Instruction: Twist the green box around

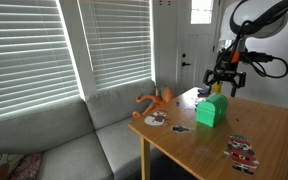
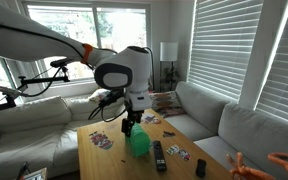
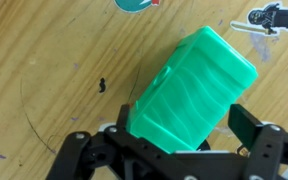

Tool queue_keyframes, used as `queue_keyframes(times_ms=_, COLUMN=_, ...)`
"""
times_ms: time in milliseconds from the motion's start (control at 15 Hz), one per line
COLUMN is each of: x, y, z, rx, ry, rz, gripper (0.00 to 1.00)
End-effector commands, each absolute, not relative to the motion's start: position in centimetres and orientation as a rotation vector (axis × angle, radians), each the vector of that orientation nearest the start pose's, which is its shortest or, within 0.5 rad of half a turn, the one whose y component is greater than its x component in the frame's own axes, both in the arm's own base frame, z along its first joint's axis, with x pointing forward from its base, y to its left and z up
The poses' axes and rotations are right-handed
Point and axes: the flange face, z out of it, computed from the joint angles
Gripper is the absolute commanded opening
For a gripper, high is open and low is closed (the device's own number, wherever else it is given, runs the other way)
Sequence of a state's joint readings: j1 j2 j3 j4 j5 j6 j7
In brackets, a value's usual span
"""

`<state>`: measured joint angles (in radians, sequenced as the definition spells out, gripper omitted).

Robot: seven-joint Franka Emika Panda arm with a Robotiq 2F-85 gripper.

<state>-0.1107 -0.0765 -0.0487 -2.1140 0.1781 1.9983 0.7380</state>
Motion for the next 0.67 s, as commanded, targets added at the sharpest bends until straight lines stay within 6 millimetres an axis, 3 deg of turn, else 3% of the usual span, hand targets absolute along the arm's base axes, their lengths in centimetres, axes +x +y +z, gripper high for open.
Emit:
queue_keyframes(times_ms=0, x=53.2, y=-6.4, z=43.9, rx=-2.580, ry=1.465, rz=0.098, gripper=1.00)
queue_keyframes(times_ms=600, x=54.4, y=-5.6, z=41.7, rx=-2.507, ry=1.516, rz=0.190, gripper=1.00)
